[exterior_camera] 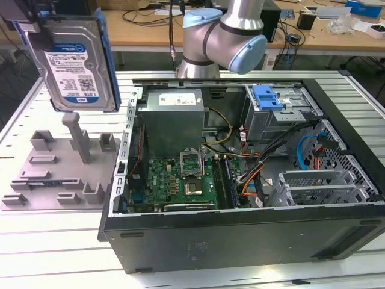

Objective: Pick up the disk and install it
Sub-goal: 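Pick up the disk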

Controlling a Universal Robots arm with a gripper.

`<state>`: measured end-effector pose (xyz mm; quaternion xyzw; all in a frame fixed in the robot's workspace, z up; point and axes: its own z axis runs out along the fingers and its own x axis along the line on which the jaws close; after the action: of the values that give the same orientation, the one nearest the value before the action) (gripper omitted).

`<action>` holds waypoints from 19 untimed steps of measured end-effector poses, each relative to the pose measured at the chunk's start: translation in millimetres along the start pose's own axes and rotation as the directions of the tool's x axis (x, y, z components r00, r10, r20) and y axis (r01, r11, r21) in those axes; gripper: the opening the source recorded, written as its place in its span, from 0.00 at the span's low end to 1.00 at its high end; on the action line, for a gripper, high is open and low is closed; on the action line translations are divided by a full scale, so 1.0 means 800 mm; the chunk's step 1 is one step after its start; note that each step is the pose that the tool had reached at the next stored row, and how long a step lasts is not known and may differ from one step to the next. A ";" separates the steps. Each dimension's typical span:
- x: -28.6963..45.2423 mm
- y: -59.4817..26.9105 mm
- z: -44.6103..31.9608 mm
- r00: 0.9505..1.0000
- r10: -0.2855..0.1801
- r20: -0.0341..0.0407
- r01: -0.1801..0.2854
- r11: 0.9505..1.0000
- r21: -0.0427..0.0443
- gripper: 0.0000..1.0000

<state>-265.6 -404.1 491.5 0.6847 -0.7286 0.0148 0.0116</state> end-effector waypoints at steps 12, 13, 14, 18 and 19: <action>0.0349 -0.078 -0.0010 1.000 0.000 0.003 0.000 1.000 0.000 0.37; 0.0369 -0.084 -0.0010 1.000 0.000 0.004 0.000 1.000 0.000 0.37; 0.0394 -0.090 -0.0011 1.000 0.000 0.004 0.000 1.000 0.000 0.37; 0.0492 -0.116 -0.0011 1.000 0.000 0.005 0.000 1.000 0.000 0.37; 0.0509 -0.121 -0.0011 1.000 0.000 0.005 0.000 1.000 0.000 0.37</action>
<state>-171.5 -450.7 494.5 0.6847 -0.7286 0.0130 0.0099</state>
